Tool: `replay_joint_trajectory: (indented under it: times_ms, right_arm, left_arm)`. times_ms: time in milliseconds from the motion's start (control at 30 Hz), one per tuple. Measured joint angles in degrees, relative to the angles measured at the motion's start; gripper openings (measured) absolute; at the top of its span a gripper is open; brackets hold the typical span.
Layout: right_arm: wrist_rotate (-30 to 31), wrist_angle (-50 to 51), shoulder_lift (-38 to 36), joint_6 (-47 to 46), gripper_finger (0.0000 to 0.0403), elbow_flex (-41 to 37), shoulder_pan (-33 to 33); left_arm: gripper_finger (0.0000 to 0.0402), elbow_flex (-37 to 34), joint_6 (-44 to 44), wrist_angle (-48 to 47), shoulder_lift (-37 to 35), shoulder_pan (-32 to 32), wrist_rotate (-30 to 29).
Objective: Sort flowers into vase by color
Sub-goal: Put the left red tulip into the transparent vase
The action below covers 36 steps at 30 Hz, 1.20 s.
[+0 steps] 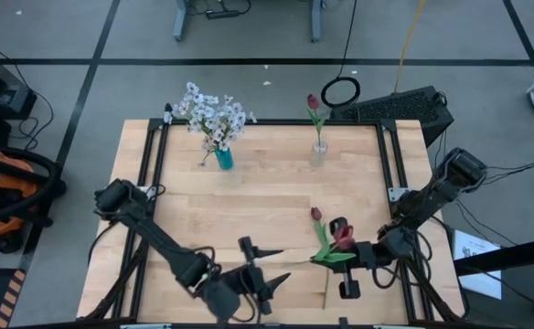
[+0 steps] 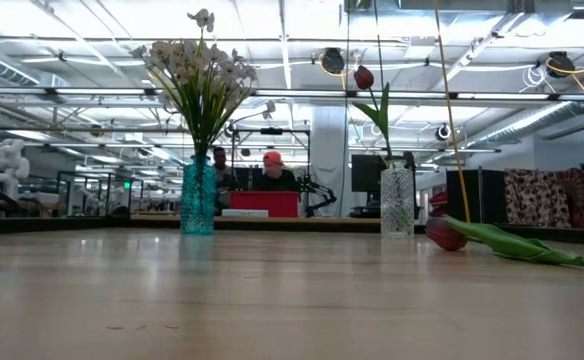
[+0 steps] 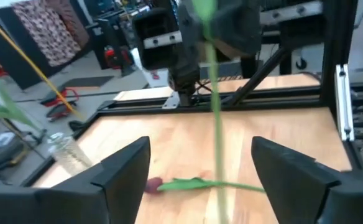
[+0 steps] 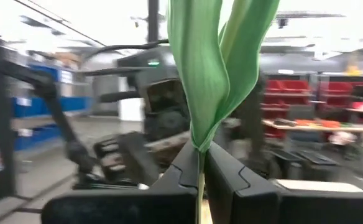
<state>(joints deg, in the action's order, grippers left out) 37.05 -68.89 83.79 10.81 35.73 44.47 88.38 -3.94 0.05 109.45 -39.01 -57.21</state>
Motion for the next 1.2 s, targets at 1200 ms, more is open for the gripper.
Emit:
replay_joint_trajectory:
  times_ms: [1200]
  right_arm:
    - [38.0, 5.7, -28.8, 24.9, 0.0004, 0.0, -5.7]
  left_arm:
    - [0.0292, 0.0, -30.3, -23.0, 0.0, 0.0, -1.6]
